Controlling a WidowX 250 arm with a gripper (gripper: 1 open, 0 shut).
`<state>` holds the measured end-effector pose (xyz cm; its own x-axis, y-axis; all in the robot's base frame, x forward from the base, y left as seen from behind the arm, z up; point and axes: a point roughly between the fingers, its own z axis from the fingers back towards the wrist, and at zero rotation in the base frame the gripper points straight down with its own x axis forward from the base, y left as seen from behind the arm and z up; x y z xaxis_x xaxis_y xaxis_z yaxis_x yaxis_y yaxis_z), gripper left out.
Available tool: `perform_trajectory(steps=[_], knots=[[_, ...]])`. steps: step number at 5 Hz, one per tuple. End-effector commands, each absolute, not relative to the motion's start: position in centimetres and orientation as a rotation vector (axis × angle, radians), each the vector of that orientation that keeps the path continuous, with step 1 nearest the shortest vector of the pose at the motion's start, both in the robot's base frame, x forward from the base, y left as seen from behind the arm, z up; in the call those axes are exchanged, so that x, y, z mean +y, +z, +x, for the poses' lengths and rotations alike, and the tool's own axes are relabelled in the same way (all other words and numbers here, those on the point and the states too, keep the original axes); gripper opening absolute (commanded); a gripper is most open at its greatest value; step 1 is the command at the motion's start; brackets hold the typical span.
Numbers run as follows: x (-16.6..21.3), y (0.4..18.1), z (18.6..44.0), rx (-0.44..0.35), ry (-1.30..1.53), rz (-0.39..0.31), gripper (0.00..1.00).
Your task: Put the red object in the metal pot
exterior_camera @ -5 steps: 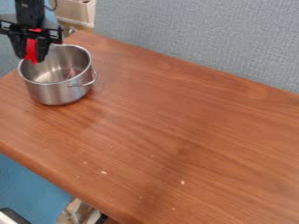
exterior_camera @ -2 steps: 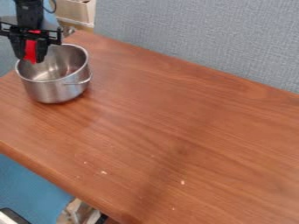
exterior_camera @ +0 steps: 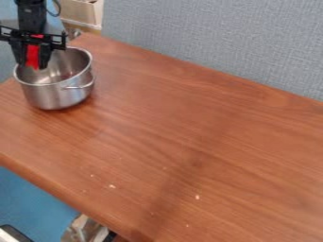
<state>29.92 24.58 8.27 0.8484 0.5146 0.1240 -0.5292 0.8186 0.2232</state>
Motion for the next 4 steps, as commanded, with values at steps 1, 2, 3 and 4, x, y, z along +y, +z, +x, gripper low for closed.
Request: perform_trajectory(steps=[1,2,3,4], knots=[[25.21,10.13,30.24,-0.116,0.575,0.286,0.00],[25.17,9.96,30.36,-0.115,0.581,0.289,0.00],[25.13,9.80,30.48,-0.113,0.588,0.292,0.00],[25.12,9.64,30.61,-0.112,0.594,0.295,0.00]])
